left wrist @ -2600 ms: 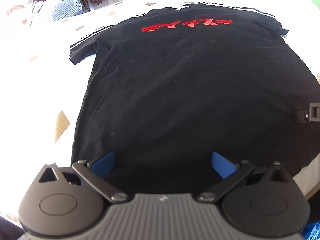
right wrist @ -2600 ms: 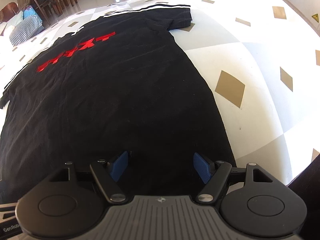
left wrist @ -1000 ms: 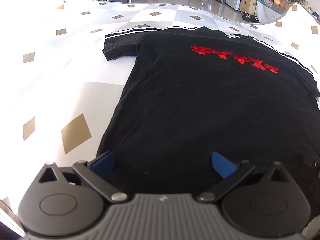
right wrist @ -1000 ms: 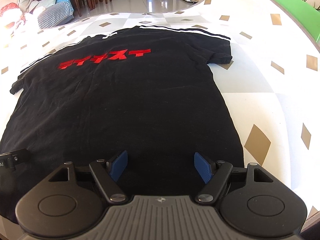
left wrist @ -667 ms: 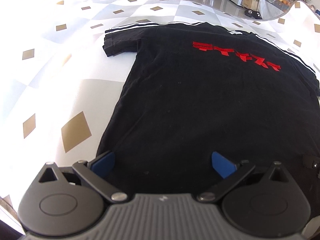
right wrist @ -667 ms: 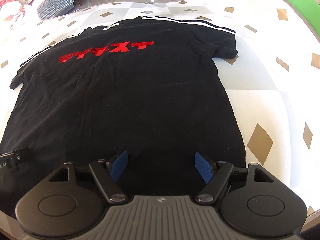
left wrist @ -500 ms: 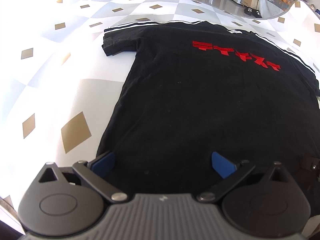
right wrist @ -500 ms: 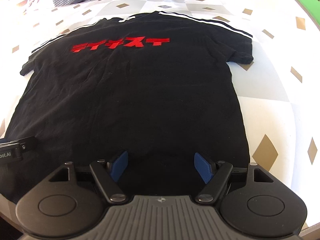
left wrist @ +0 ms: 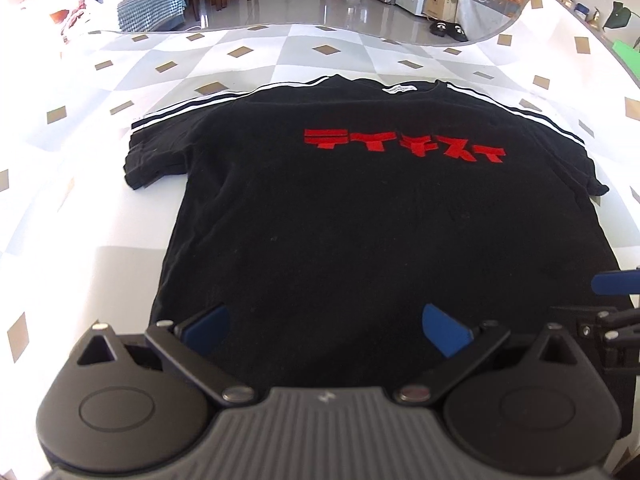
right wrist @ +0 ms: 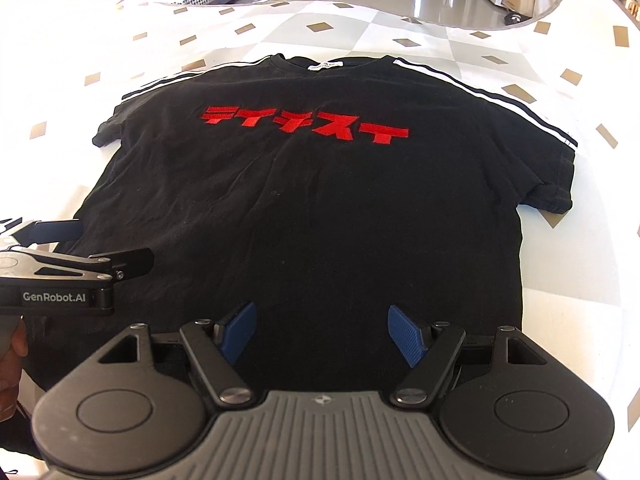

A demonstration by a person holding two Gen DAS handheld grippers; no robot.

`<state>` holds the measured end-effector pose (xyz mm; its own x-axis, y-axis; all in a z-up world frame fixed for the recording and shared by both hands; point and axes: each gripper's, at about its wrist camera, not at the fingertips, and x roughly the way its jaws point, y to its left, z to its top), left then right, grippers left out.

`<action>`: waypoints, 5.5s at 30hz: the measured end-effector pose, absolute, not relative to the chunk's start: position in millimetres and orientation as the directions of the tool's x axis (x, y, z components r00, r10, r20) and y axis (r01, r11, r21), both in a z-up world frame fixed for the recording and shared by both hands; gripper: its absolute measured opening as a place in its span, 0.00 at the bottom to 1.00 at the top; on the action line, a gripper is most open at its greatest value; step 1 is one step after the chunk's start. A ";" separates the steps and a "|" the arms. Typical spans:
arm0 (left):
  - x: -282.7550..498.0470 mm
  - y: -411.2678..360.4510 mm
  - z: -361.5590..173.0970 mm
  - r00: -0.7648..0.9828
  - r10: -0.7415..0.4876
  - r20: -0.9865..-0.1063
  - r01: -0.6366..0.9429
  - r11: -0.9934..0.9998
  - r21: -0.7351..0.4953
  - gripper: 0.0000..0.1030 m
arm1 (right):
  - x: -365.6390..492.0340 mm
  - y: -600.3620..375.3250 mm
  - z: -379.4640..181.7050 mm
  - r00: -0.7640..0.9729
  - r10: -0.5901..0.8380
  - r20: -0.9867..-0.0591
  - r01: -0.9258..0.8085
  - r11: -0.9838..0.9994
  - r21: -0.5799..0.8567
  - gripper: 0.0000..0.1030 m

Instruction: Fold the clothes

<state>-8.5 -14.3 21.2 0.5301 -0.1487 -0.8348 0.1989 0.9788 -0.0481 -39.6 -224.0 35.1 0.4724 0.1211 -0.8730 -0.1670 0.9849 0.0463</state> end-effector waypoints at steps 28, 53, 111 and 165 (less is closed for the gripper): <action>46.3 0.9 -5.1 0.484 -0.078 -0.872 0.173 0.985 0.008 1.00 | 21.8 -293.2 20.3 0.401 0.061 -0.914 -0.068 0.997 0.036 0.73; 123.2 -11.0 25.4 0.516 -0.138 -0.845 0.168 0.984 -0.058 1.00 | 70.8 -322.9 43.1 0.492 -0.005 -0.871 0.089 0.995 0.045 0.72; 79.2 -36.8 -7.2 0.442 -0.070 -0.894 0.238 0.970 0.042 1.00 | 74.5 -319.4 26.7 0.426 -0.107 -0.898 0.068 0.994 -0.086 0.71; -16.4 -23.3 -12.2 0.467 -0.090 -0.880 0.180 0.984 -0.005 1.00 | 46.7 -296.7 12.9 0.435 -0.037 -0.900 -0.052 0.996 -0.066 0.73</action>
